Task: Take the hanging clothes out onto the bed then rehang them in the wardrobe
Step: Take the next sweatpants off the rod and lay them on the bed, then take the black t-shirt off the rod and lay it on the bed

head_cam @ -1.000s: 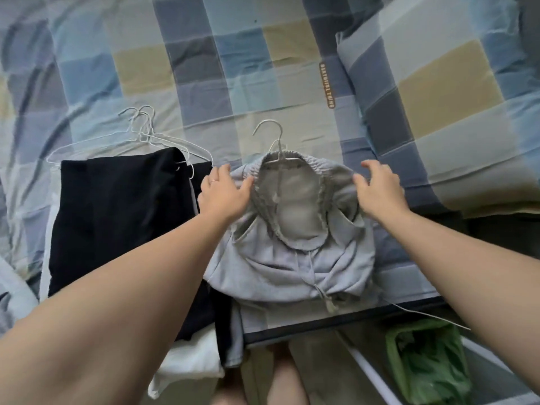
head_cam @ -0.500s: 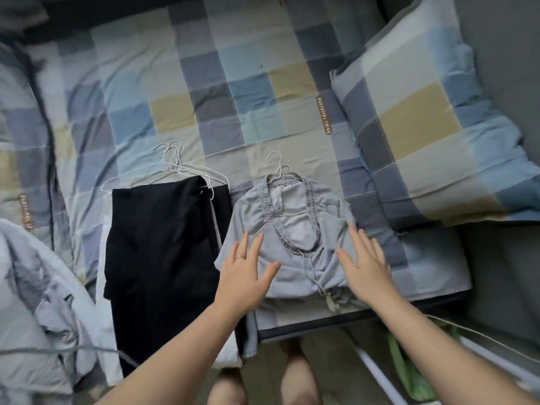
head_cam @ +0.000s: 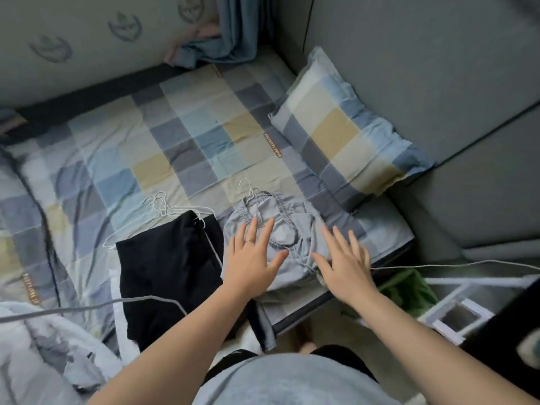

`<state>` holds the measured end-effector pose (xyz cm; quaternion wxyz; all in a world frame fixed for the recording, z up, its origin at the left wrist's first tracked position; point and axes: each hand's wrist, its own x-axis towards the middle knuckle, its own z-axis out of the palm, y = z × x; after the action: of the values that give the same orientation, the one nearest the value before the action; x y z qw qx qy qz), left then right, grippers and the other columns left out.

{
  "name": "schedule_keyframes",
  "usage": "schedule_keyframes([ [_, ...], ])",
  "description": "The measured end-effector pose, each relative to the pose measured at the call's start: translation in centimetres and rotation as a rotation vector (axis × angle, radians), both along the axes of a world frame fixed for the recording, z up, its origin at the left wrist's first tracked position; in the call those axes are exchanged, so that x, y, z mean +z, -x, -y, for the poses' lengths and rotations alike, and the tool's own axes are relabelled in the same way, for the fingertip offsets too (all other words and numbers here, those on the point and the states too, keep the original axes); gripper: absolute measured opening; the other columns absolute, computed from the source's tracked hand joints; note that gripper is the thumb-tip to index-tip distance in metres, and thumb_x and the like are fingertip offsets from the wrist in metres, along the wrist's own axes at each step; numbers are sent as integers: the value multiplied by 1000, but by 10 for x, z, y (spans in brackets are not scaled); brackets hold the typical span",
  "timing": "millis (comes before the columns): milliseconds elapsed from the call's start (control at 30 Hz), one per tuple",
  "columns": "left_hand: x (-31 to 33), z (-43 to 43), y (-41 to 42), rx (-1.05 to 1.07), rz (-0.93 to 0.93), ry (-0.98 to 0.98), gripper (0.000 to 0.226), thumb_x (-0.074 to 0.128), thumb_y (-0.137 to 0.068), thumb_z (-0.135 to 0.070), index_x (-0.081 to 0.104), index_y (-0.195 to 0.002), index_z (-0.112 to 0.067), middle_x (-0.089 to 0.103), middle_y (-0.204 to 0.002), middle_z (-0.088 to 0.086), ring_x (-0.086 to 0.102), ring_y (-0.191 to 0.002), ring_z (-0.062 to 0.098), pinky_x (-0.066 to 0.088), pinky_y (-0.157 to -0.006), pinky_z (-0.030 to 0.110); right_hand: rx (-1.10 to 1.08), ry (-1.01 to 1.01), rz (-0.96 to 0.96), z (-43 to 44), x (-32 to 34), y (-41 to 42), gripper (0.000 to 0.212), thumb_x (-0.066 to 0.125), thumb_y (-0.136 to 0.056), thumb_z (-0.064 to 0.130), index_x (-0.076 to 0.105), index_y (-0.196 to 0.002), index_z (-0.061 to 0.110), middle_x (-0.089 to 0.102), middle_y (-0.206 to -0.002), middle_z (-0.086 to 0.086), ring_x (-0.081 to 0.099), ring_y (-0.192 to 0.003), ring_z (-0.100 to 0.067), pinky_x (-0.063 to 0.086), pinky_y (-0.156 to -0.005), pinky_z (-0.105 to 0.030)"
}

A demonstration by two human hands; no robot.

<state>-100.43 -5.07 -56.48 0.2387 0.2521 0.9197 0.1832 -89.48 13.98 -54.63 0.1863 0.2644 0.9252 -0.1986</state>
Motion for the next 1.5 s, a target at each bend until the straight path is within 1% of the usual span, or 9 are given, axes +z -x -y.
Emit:
schedule_keyframes([
  [133,17,9,-10,-124,-42,-87,73,11,-85,-82,-14,-148,-55,-10,-166,-7,-15,-152,21,-6,-122,46,-154,-70,-97,29,27,-25,64,26,-98,60,0,-153,43,-1,-164,11,-10,-149,-19,-2,-117,-52],
  [300,31,0,-27,-297,-69,-134,70,17,-89,-79,-13,-148,-57,-13,-165,-9,-15,-152,21,-5,-121,48,-348,-142,-168,52,57,-72,65,27,-98,59,-1,-154,41,0,-164,10,-11,-149,-19,-1,-118,-54],
  [433,51,-28,-55,-459,-53,-184,71,20,-91,-76,-7,-152,-52,-10,-166,-6,-15,-152,21,-5,-121,49,-476,-236,-193,58,82,-129,65,29,-98,58,1,-154,40,1,-164,10,-7,-150,-20,1,-118,-54],
  [633,82,-75,-121,-708,-88,-259,72,23,-91,-75,-4,-153,-50,-8,-166,-6,-12,-152,21,-2,-121,48,-723,-350,-258,64,110,-219,65,36,-97,56,7,-154,40,7,-164,10,-5,-150,-20,1,-117,-54],
  [800,116,-112,-202,-940,-89,-353,73,24,-91,-75,-2,-154,-49,-5,-167,-5,-13,-152,21,-2,-122,50,-926,-476,-253,77,137,-316,66,33,-96,57,3,-153,41,6,-164,10,-5,-150,-21,2,-118,-53],
  [1033,193,-146,-374,-1287,-94,-573,80,13,-81,-83,-6,-153,-51,-8,-166,-6,-15,-152,22,-5,-121,50,-1185,-694,-230,126,193,-494,65,30,-97,58,-2,-152,44,1,-163,13,-9,-150,-17,0,-119,-53],
  [1133,228,-148,-467,-1407,-83,-693,80,15,-82,-82,-4,-153,-51,-8,-166,-7,-16,-151,20,-5,-120,49,-1285,-807,-195,156,219,-579,65,28,-96,59,3,-153,42,6,-163,12,-5,-150,-18,4,-119,-54],
  [1267,276,-134,-604,-1565,-77,-833,75,24,-89,-75,0,-155,-48,-4,-167,-6,-13,-152,19,-4,-120,48,-1418,-906,-172,208,256,-694,63,30,-95,58,9,-152,42,9,-163,12,-2,-150,-19,4,-116,-54],
  [1500,367,-84,-822,-1872,-101,-1091,71,20,-90,-77,-3,-152,-52,-3,-167,-5,-9,-152,22,1,-121,50,-1553,-1132,-56,307,352,-863,64,37,-97,55,10,-153,41,9,-163,14,1,-150,-19,3,-117,-51],
])
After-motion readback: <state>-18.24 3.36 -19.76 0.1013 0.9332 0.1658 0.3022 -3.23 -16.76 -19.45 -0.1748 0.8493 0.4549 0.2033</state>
